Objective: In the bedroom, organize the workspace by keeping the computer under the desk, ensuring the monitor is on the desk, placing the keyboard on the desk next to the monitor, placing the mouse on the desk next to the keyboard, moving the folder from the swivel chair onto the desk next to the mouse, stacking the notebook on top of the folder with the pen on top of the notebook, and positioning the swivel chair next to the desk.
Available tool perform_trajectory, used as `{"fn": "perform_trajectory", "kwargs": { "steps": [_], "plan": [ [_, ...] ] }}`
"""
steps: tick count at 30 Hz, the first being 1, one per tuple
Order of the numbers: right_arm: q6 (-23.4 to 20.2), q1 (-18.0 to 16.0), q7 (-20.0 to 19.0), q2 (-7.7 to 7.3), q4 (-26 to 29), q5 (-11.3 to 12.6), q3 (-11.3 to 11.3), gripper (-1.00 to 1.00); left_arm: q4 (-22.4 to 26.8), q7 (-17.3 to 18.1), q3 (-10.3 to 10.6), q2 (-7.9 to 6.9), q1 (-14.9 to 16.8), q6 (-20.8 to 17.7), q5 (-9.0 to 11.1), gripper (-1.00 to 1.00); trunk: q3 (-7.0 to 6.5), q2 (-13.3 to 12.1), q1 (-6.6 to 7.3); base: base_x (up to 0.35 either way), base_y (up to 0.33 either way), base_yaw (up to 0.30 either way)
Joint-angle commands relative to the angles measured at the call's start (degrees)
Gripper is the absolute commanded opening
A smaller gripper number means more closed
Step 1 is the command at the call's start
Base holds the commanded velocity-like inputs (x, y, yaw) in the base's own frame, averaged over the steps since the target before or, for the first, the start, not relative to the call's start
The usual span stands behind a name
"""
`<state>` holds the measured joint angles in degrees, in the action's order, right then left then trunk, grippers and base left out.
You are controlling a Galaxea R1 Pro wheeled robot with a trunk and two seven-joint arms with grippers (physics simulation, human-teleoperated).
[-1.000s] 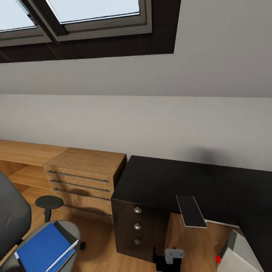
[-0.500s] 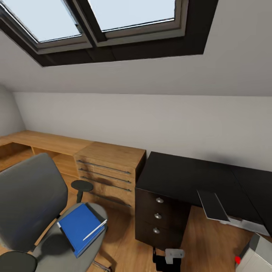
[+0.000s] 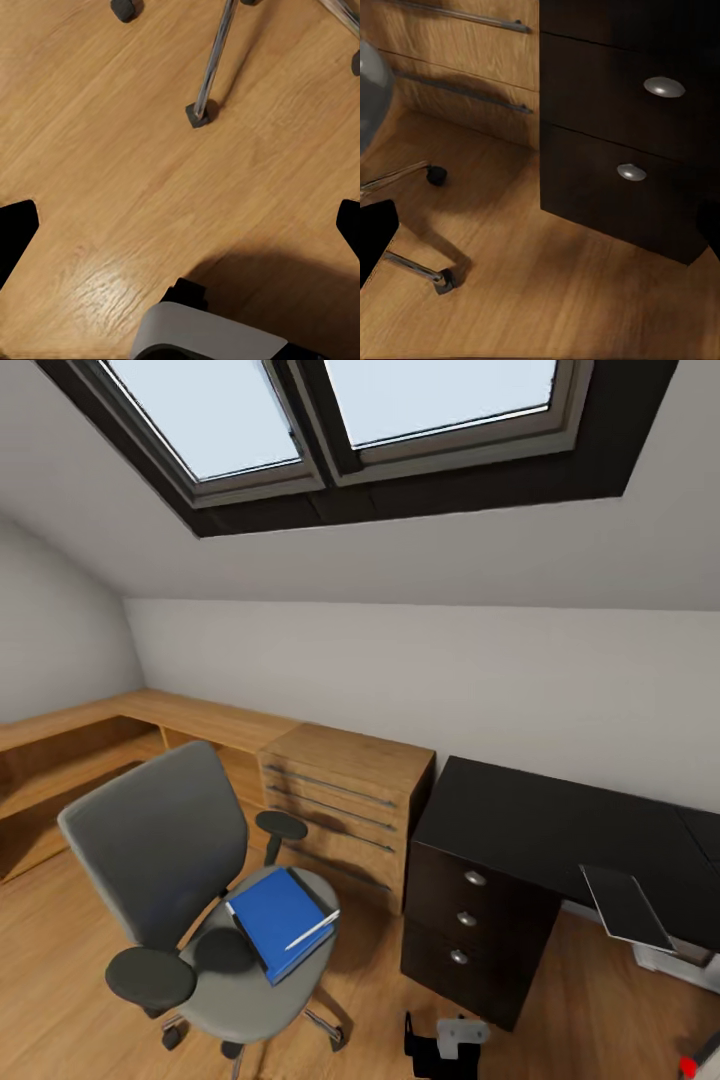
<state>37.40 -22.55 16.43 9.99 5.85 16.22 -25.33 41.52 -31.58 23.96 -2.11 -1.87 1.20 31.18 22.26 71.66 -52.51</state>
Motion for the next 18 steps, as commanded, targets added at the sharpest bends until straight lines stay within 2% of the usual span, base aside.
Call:
{"fn": "perform_trajectory", "kwargs": {
  "steps": [1,8,15,18],
  "plan": [
    [0.13,-0.04,0.36,0.01,-0.04,0.31,-0.51,1.00,0.09,-0.41,0.39,-0.09,0.03,0.12,0.59,1.00,0.10,0.04,0.01,-0.120,0.055,0.266],
    [0.13,-0.04,0.36,0.01,-0.05,0.31,-0.48,1.00,-0.27,-0.41,0.39,-0.08,0.03,0.12,0.63,1.00,0.43,0.04,0.01,-0.044,0.013,0.252],
    [0.13,-0.04,0.34,0.01,-0.02,0.31,-0.50,1.00,-0.33,-0.41,0.39,-0.09,0.03,0.12,0.64,1.00,0.50,0.04,0.01,-0.002,0.000,0.045],
    [0.13,-0.04,0.36,0.01,-0.05,0.31,-0.51,1.00,-0.33,-0.41,0.39,-0.09,0.03,0.20,0.59,1.00,0.45,0.04,0.01,0.000,0.000,0.235]
  ]
}}
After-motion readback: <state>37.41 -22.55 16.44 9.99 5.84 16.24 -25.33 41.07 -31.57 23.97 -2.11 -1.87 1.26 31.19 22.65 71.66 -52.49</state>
